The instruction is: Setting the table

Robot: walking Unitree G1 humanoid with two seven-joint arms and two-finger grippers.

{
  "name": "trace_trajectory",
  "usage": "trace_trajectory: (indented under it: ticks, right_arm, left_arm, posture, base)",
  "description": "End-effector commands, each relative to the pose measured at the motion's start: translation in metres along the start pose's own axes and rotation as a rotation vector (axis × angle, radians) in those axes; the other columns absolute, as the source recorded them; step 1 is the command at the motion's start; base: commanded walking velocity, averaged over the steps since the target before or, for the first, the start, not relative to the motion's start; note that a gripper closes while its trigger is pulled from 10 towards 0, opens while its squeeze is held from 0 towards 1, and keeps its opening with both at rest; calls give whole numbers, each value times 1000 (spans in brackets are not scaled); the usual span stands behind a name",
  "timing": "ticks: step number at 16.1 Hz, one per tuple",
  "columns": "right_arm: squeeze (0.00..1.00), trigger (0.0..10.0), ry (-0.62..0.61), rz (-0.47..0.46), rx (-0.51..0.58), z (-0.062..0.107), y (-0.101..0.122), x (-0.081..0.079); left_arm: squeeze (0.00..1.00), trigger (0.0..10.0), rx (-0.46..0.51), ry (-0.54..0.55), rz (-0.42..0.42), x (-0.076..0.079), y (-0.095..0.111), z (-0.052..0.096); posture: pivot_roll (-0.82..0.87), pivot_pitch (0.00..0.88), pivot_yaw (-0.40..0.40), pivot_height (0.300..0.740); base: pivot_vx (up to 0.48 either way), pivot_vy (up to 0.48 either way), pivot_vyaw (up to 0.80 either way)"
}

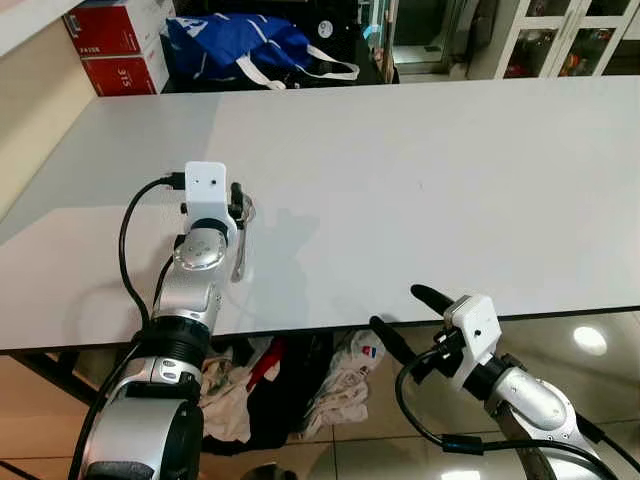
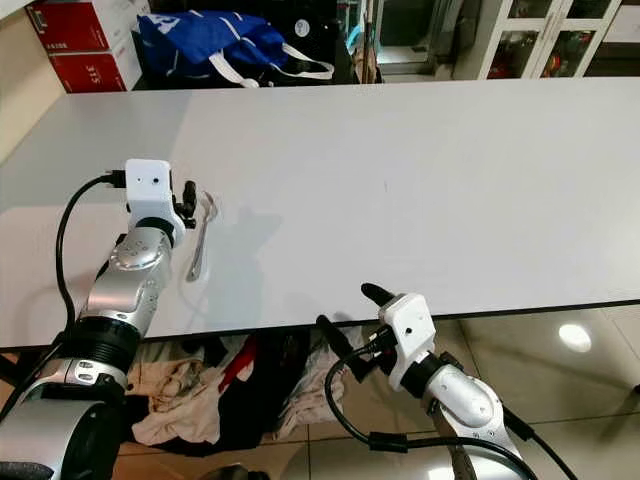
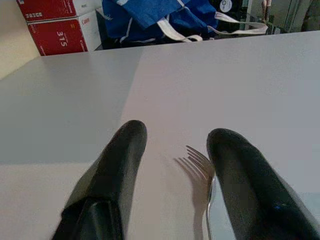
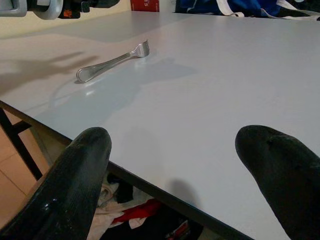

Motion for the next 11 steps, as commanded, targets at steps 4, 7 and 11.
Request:
trace_trajectory:
  ticks: [4, 7, 11]
  right_arm:
    - [0, 10000, -14, 16, 9, -1, 3, 1]
    - [0, 10000, -20, 14, 10, -2, 2, 0]
    - [0, 10000, -26, 15, 8, -1, 3, 1]
  left_arm:
    - [0, 0, -19, 17, -39, -6, -7, -1]
    - [0, 0, -79, 9, -75, -7, -11, -8]
    - [0, 10000, -154, 57, -172, -17, -15, -15]
  posture:
    - [-103, 0, 64, 731]
    - [-110, 0, 64, 731]
    - [-123, 0, 67, 731]
  base:
    - [0, 0, 0]
    - [0, 0, 0]
    - [0, 0, 0]
Point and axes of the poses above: a point about 5 cm out from each wrist's last joint towards the gripper, its own z axis pointing back from the gripper into the wrist, its own y axis along the axis of the wrist's last joint, x = y × z, the point moved 5 cm from there along -z, pointing out of the wrist towards the gripper, and after that the axes turned 5 degrees about z, right-handed, at the moved point
